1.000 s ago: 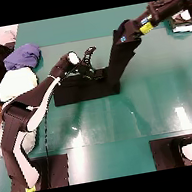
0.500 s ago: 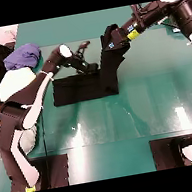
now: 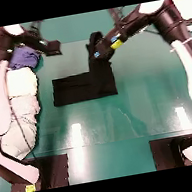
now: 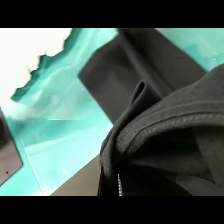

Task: Fold the shirts.

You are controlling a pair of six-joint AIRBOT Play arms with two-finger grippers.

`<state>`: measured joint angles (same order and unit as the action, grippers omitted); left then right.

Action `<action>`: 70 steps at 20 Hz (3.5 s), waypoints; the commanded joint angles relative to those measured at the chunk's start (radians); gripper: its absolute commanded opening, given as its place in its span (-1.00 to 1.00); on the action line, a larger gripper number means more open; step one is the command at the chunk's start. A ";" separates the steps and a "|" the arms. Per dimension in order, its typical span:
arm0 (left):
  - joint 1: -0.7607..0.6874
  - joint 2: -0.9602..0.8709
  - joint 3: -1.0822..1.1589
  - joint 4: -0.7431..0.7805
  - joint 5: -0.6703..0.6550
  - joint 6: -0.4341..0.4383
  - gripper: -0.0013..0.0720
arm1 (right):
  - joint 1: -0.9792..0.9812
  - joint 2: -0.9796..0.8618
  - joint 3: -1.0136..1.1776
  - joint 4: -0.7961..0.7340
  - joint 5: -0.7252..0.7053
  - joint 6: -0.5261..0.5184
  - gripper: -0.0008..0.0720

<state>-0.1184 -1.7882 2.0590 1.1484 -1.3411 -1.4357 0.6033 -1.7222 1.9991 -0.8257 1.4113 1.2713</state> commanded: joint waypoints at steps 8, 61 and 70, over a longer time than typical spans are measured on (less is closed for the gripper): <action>0.200 0.247 0.006 0.034 -0.053 0.000 -0.91 | 0.260 -0.319 0.060 0.301 -0.370 -0.189 0.40; -0.095 0.248 -0.117 -0.059 -0.080 -0.005 -0.91 | -1.582 0.646 -1.160 -0.042 -0.501 0.022 -0.92; -0.095 0.248 -0.117 -0.058 -0.082 -0.004 -0.91 | -1.599 0.485 -0.876 -0.444 -0.245 0.022 -0.01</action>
<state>-0.2127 -1.5406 1.9415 1.0901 -1.4220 -1.4395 -0.9874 -1.1923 1.0229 -1.1164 1.0668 1.2938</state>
